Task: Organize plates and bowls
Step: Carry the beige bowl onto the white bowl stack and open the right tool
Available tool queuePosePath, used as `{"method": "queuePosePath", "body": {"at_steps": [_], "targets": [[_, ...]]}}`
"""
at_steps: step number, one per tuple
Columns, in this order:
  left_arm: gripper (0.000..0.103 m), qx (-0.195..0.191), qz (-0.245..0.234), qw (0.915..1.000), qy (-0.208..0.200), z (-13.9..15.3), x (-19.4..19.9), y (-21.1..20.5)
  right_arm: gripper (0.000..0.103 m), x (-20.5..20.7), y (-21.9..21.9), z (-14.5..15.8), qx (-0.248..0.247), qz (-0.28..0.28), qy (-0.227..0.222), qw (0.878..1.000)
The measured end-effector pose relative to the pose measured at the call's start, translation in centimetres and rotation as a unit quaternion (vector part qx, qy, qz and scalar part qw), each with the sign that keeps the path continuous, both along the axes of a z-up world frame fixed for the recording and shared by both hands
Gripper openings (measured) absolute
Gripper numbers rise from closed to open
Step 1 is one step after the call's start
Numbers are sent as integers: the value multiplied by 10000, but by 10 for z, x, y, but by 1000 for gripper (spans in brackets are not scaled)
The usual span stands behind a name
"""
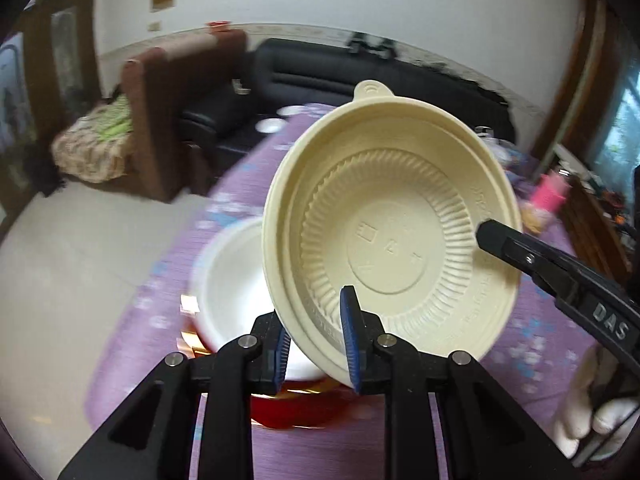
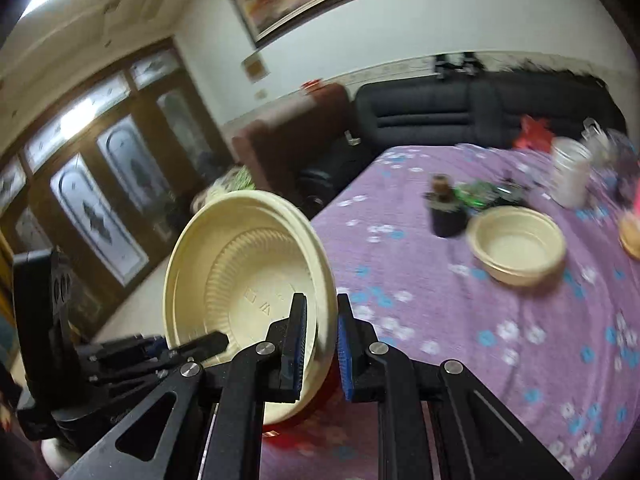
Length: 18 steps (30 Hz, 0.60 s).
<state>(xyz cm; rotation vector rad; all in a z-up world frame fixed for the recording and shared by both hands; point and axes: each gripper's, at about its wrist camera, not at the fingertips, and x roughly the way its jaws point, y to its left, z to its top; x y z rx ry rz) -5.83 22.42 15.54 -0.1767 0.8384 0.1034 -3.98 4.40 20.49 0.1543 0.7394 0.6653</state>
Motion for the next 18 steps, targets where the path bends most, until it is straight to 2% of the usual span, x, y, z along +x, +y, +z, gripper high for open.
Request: {"method": "queuePosePath", "body": {"at_steps": [4,10,12,16,18], "targets": [[21,117,362,9989,279,-16,11,39,16,10,55,-16,-397,181,114,9990],[21,264,520,9966,584,-46,23,55,16,18,88,-49,-811,160,264,9962],[27,253,499,9965,618,-50,25,54,16,20,88,-56,-885,121,301,9955],[51,247,486,9970,549,-49,22,52,17,24,83,-60,-924,29,302,9953],[54,240,513,9974,435,-45,19,53,17,21,83,-62,-956,-54,238,9951]]}}
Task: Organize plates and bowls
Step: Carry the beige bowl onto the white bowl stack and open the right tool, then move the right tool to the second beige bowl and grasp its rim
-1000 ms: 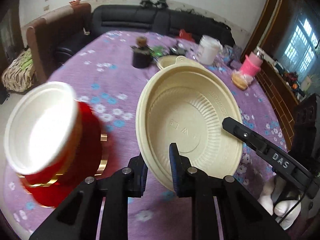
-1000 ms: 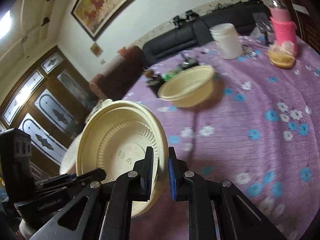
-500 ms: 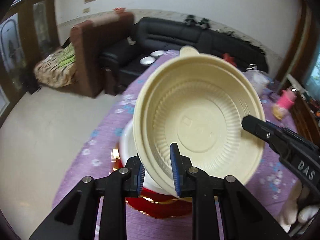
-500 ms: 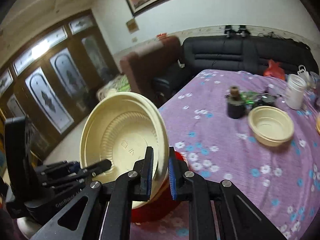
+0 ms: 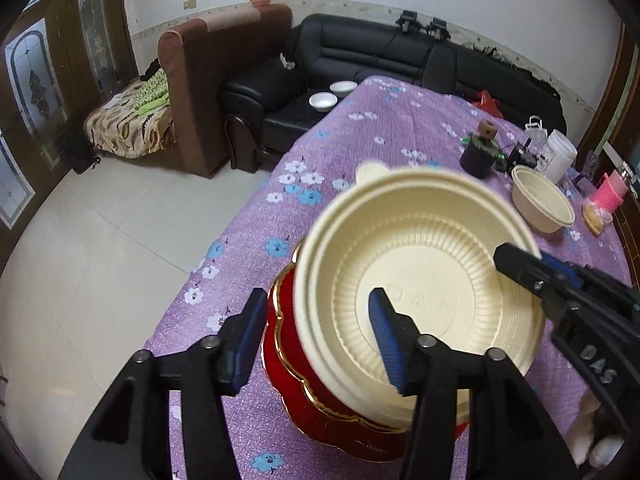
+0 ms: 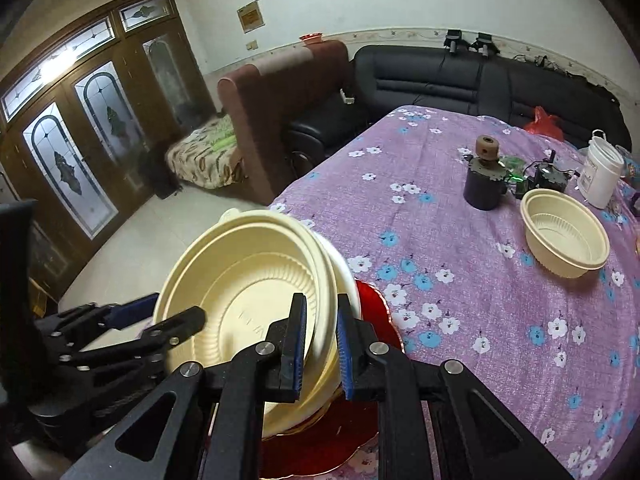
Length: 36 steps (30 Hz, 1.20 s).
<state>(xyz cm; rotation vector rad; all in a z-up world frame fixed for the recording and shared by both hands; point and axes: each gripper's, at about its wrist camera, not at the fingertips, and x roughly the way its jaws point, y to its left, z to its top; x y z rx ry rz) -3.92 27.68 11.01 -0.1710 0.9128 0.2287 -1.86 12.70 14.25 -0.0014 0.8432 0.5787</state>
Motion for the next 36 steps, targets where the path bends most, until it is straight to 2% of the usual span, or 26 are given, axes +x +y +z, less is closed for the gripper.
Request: {"method": "queuePosePath", "body": {"at_steps": [3,6,10,17,23,30,36], "targets": [[61,-108,72,9998,-128,4,-8,5,22,-2,2,-3,-81,-16,-125,9999],[62,-220,116,9994,-243,9,-19,6,30,-5,3,-4,-107,-17,-307,9995],[64,-445,149,9980,-422,15,-34,9,45,-13,4,3,-111,-55,-651,9978],[74,-644,187,9942,-835,28,-62,0,53,-25,-12,22,166,-195,-944,9952],[79,-513,32,9930,-1064,32,-77,-26,55,-36,-44,21,364,-309,-809,9956],[80,-183,-455,9938,-996,24,-78,-75,55,-39,-93,-5,395,-601,-415,9965],[80,87,-667,9929,-978,18,-81,-109,55,-41,-141,-22,434,-938,-231,9944]]}}
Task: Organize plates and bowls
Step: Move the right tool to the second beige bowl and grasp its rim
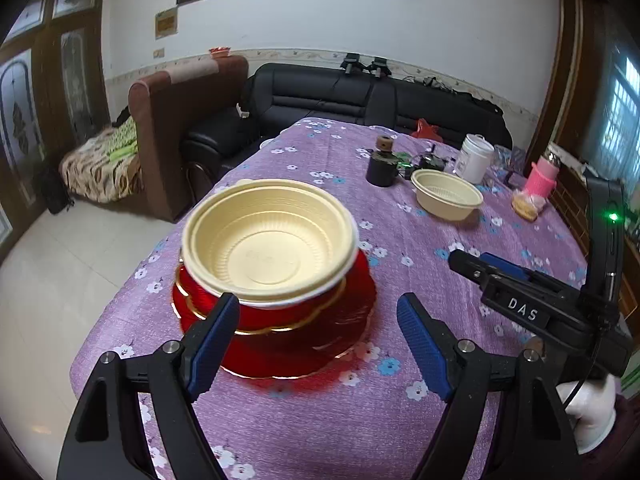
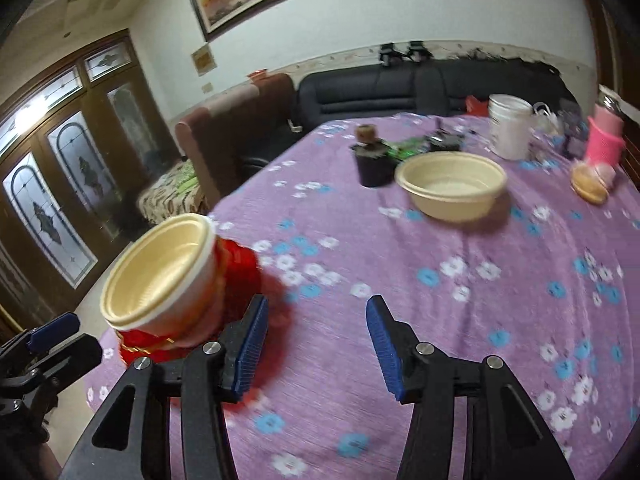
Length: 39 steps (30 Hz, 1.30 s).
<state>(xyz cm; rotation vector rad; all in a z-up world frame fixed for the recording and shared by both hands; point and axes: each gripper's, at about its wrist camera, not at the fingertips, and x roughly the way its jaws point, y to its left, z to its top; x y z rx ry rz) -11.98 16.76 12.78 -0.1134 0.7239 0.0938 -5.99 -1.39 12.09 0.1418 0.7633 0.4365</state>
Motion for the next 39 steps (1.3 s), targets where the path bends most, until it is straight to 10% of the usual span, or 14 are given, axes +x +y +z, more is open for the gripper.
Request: {"method": "queuePosePath", "body": {"at_steps": [23,39], "targets": [[80,912,-637,9926,477,-28,30,-99,56,9,-100,-35,365,-663,446,9961],[80,558,-953,9904,828,-49,51,-115,56,90,-144,-27,667,-1307,540,9877]]}}
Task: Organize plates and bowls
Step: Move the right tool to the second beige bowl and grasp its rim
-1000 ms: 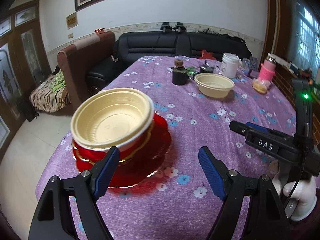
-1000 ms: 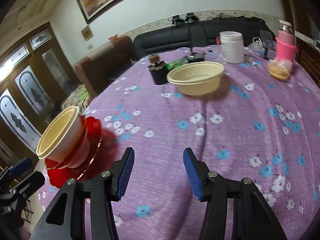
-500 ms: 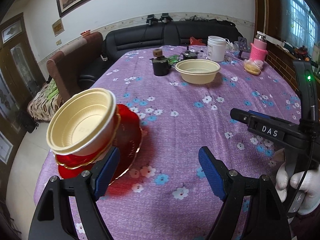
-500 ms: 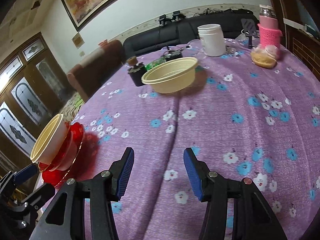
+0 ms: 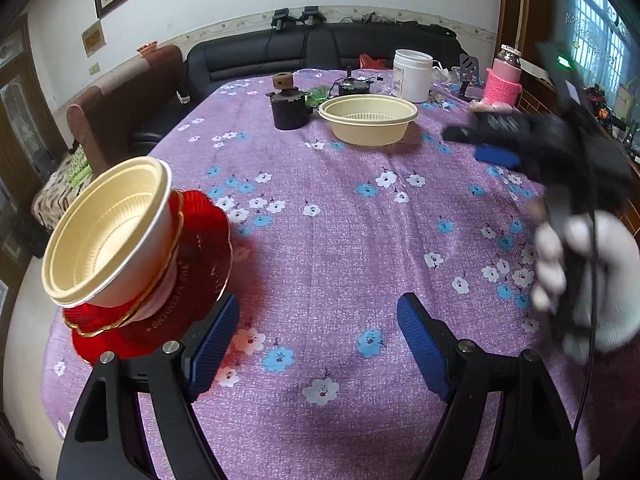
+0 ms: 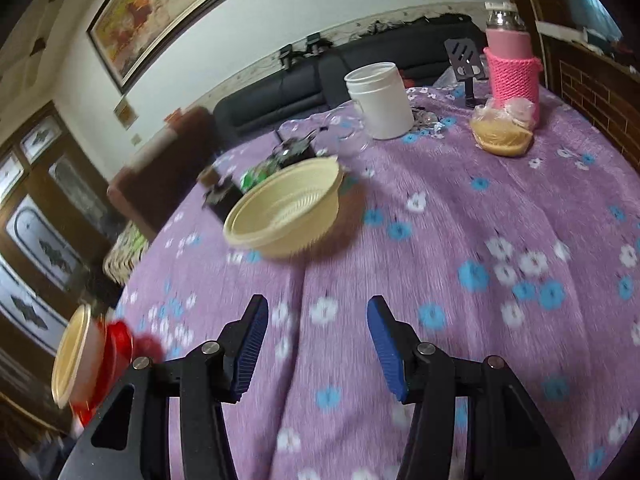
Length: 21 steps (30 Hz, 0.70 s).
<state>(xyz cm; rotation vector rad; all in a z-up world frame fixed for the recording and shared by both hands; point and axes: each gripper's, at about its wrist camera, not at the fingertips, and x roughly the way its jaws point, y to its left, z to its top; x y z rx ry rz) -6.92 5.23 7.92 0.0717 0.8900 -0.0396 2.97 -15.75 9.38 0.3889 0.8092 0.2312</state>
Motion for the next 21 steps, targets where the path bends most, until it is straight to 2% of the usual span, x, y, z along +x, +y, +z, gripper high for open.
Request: {"method": "queuePosePath", "body": {"at_steps": [5,12,14,15,16,18,21], "targets": [[80,-19,-44,10000,-49,2,6,0,56,46,8,-1,70,-133,153,9998],[80,-62,-154,9999,-8,2,16,-1,56,105,30,-18,-213,-91,488,9985],[80,-109,-158,9998,20,2,19,0,41,112,32,-26,-120,-10,610,9981],[80,-143,-141,9998,40,1,21,1,25,114,32,-31,-25,19,665,9978],[80,-209,-117,9997,74,1,23,3,16,113,29,-33,79,7,706,9975],[80,-345,-90,9993,119,2,26,5,12,108,19,-37,390,-5,809,9960],[80,-545,-78,9983,180,3,29,7,11,93,3,-37,688,111,947,9931]]}}
